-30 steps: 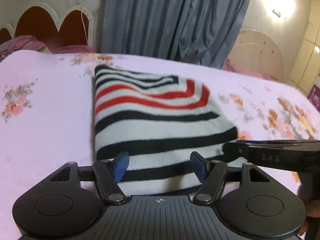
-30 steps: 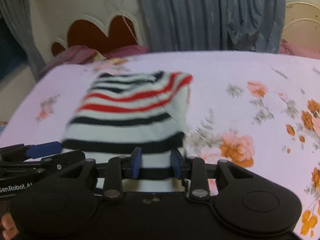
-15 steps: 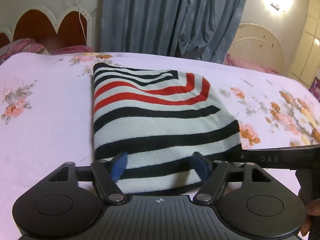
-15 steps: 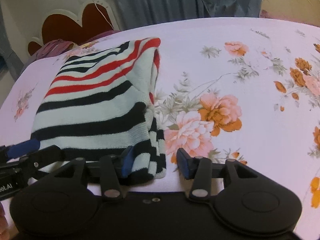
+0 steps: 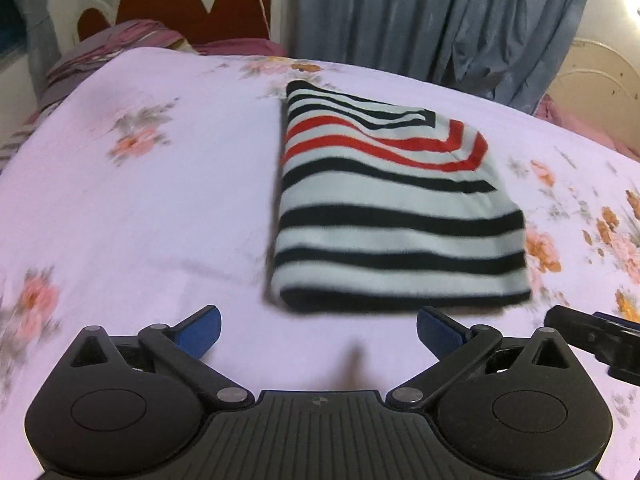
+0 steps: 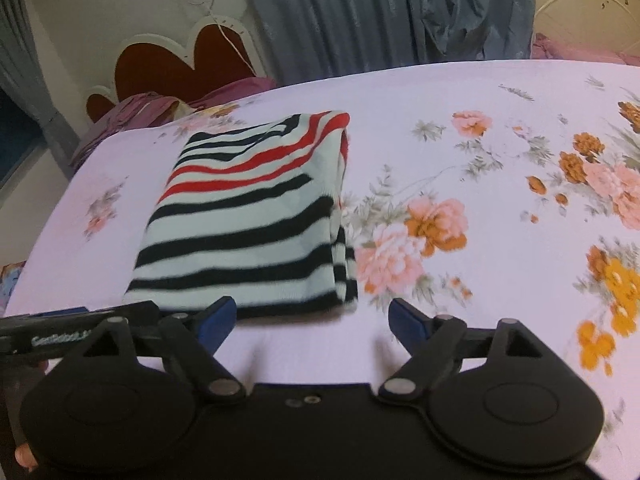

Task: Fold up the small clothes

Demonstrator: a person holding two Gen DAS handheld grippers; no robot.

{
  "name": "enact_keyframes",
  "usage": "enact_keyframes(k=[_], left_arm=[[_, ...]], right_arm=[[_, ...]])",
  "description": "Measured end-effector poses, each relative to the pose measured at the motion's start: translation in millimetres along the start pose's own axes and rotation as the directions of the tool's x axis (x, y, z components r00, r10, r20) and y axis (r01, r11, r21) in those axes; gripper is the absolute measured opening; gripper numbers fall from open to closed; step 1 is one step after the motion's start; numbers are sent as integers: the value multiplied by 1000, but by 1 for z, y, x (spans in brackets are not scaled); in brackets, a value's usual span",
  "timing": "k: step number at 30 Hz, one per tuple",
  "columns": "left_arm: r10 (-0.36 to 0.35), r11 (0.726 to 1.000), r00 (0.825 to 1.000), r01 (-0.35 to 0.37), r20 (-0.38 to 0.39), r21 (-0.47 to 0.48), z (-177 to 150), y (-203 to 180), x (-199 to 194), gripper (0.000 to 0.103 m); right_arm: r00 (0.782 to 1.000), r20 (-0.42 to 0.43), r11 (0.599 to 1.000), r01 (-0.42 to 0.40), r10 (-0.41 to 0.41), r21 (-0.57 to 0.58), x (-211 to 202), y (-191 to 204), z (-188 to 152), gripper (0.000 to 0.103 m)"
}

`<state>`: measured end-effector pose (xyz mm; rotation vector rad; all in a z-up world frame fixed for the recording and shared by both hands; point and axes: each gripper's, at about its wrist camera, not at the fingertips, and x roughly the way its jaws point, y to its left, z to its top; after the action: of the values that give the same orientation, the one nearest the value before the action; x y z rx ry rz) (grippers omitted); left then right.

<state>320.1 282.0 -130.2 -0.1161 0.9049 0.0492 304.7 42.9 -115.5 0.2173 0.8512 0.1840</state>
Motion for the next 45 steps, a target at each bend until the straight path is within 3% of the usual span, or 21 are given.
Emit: enact_keyframes(k=[2, 5, 10, 13, 16, 18, 20, 22, 25, 27, 28, 31, 37, 45], left_arm=[[-22, 1000, 999, 22, 32, -9, -15, 3, -24, 103], [31, 999, 992, -34, 120, 27, -37, -1, -71, 103], [51, 998, 972, -58, 228, 26, -77, -8, -155, 103], [0, 1000, 953, 9, 303, -29, -101, -2, -199, 103], [12, 997, 960, 10, 279, -79, -118, 1, -225, 103], [-22, 996, 968, 42, 248, -76, -127, 5, -237, 103], [-84, 990, 963, 109, 256, -85, -141, 12, -249, 103], [-93, 984, 955, 131, 282, -118, -153, 17, -263, 103], [43, 995, 948, -12, 316, -98, -167, 12, -280, 103], [144, 989, 925, -126, 352, -74, -174, 6, -291, 103], [156, 988, 921, -145, 356, -58, -175, 6, -294, 103], [132, 991, 938, -123, 322, -46, -176, 7, -302, 103], [144, 989, 935, -145, 324, -22, -184, -6, -315, 103], [123, 991, 928, -131, 352, -3, -195, -22, -332, 103]], right_arm=[[999, -12, 999, -45, 45, 1, -17, -2, -8, 87], [995, -17, 995, -98, 98, -26, -49, -3, -24, 90], [992, 22, 989, -118, 121, -89, -112, -1, -55, 94], [992, 111, 987, -46, 64, -154, -160, 6, -80, 102], [977, 212, 975, 50, -3, -217, -203, 19, -101, 102], [963, 269, 966, 91, -23, -242, -229, 28, -112, 102], [943, 333, 960, 116, -26, -254, -254, 36, -121, 102], [922, 386, 959, 124, -18, -254, -275, 41, -129, 102], [906, 423, 961, 118, 0, -252, -295, 43, -136, 102], [899, 438, 959, 111, 14, -260, -304, 42, -143, 102], [898, 440, 960, 106, 20, -260, -308, 43, -146, 102], [901, 433, 965, 83, 34, -249, -313, 41, -149, 102], [891, 454, 964, 116, 5, -238, -325, 44, -157, 102], [896, 444, 963, 123, -4, -239, -326, 44, -163, 102]])
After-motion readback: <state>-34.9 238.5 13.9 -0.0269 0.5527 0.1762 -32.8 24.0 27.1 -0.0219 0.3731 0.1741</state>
